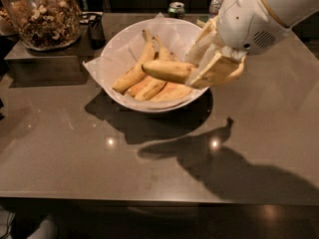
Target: Pick banana from white bowl
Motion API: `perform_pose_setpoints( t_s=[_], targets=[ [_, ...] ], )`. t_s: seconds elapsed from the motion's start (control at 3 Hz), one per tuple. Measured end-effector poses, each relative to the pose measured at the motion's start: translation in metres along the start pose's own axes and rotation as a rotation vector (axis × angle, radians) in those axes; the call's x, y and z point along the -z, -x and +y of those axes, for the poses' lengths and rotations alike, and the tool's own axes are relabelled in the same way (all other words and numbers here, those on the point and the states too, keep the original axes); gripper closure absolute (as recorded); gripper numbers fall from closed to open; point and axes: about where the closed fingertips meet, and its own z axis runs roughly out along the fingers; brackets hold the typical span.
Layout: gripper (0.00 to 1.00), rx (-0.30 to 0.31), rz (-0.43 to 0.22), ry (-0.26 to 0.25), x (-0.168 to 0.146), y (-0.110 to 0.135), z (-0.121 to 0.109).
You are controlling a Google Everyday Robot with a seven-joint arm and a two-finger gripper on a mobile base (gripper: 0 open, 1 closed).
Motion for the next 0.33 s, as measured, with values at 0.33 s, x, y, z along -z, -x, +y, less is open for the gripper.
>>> perform_pose_setpoints(
  t_s=[0.33],
  targets=[
    [1.00, -0.007, 0.010, -0.010, 0.0057, -0.0024, 0.0046]
  ],
)
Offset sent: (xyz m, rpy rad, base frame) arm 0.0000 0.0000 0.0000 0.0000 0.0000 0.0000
